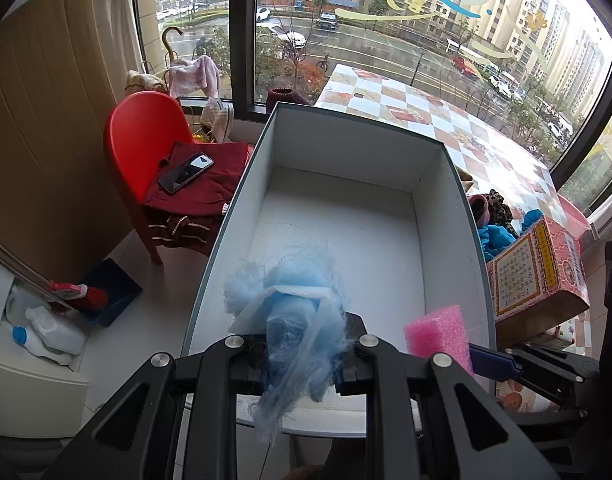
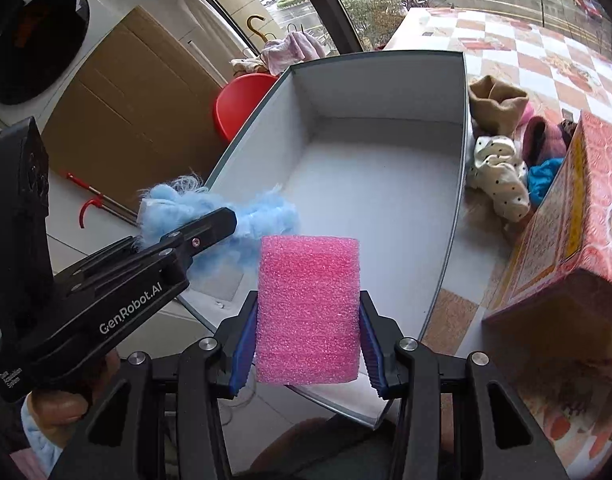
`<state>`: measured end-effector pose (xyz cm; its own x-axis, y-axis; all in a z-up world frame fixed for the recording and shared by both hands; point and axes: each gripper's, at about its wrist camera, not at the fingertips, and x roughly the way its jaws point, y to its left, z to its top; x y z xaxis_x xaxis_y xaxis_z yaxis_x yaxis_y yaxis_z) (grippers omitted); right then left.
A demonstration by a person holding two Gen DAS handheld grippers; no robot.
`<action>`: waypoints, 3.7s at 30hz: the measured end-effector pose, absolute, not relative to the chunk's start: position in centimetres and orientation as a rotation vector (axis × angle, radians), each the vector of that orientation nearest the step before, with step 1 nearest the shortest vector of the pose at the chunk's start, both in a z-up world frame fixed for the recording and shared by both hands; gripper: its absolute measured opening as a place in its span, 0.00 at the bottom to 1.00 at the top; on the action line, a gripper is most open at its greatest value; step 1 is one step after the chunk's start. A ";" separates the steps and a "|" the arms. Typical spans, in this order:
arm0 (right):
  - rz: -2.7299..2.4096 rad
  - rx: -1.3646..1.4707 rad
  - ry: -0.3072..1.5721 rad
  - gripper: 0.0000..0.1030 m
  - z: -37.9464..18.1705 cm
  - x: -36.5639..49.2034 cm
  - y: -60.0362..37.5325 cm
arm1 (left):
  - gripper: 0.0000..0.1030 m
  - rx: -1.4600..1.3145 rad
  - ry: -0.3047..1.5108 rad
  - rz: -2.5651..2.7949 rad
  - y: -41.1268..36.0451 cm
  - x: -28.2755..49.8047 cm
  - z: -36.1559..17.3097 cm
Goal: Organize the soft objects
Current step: 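Lower both grippers into the box and open them, releasing both items, then withdraw both tools from the box back toward the table pile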
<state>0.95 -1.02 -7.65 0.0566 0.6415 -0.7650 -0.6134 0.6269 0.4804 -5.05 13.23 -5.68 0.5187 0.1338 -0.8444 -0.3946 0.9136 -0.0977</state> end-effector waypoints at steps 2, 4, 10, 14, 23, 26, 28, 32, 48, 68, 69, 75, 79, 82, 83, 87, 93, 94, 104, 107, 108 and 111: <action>0.955 0.030 1.183 0.46 -7.7 0.7 -0.8 | 0.23 -0.292 0.977 0.323 13.4 -5.1 -5.7; 0.962 0.038 1.193 0.46 -7.8 0.5 -0.6 | 0.23 -0.292 0.977 0.327 13.6 -5.2 -5.8; 0.929 0.009 1.143 0.46 -7.1 0.8 -0.6 | 0.23 -0.296 0.977 0.329 14.0 -5.4 -5.6; 0.920 0.004 1.119 0.46 -6.5 1.1 -1.1 | 0.23 -0.294 0.977 0.323 14.0 -5.2 -5.5; 0.917 0.009 1.112 0.46 -6.1 1.1 -1.6 | 0.23 -0.286 0.978 0.310 13.9 -4.8 -5.2; 0.916 0.010 1.110 0.46 -6.0 1.1 -1.6 | 0.23 -0.283 0.979 0.309 13.9 -4.6 -5.2; 0.915 0.012 1.109 0.46 -5.9 1.1 -1.6 | 0.23 -0.283 0.981 0.308 13.9 -4.5 -5.1; 0.918 0.011 1.099 0.46 -5.6 1.2 -1.6 | 0.23 -0.289 0.985 0.308 13.9 -4.5 -5.2; 0.908 -0.055 1.080 0.46 -5.3 0.9 -1.2 | 0.23 -0.283 0.995 0.317 13.8 -4.3 -5.1; 0.947 -0.076 1.096 0.88 -5.5 1.0 -0.9 | 0.88 -0.315 0.940 0.308 14.4 -4.8 -4.8; 0.956 -0.069 1.089 0.93 -5.3 0.9 -1.0 | 0.92 -0.334 0.923 0.303 14.7 -5.0 -4.6; 0.958 -0.099 1.020 0.99 -3.7 -0.1 -1.0 | 1.00 -0.343 0.884 0.317 15.1 -5.2 -3.7; 0.958 -0.095 0.987 0.99 -2.5 -0.6 -1.5 | 1.00 -0.345 0.876 0.337 15.1 -5.4 -3.4; 0.939 -0.140 0.937 0.99 -1.5 -1.3 -1.5 | 1.00 -0.348 0.852 0.349 15.0 -5.8 -3.0; 0.930 -0.154 0.924 0.99 -1.3 -1.4 -1.5 | 1.00 -0.338 0.845 0.355 14.9 -5.9 -2.8; 0.902 -0.200 0.881 0.99 -0.5 -2.1 -1.8 | 1.00 -0.317 0.834 0.361 14.5 -6.1 -2.2; 0.913 -0.207 0.856 0.99 0.1 -2.8 -2.8 | 1.00 -0.314 0.817 0.343 14.0 -7.1 -1.0; 0.916 -0.201 0.856 0.99 0.2 -2.8 -3.0 | 1.00 -0.311 0.816 0.336 13.9 -7.2 -0.8; 0.918 -0.041 0.841 0.99 2.3 -1.3 -9.2 | 1.00 -0.358 0.833 0.233 11.5 -6.7 1.4; 0.897 0.030 0.829 0.99 3.4 -0.1 -12.2 | 1.00 -0.362 0.833 0.218 10.7 -5.8 2.4; 0.885 0.056 0.827 0.99 3.8 0.4 -13.3 | 1.00 -0.360 0.834 0.215 10.4 -5.5 2.6; 0.856 0.140 0.835 0.99 4.4 2.1 -16.5 | 1.00 -0.346 0.847 0.207 9.4 -4.2 3.4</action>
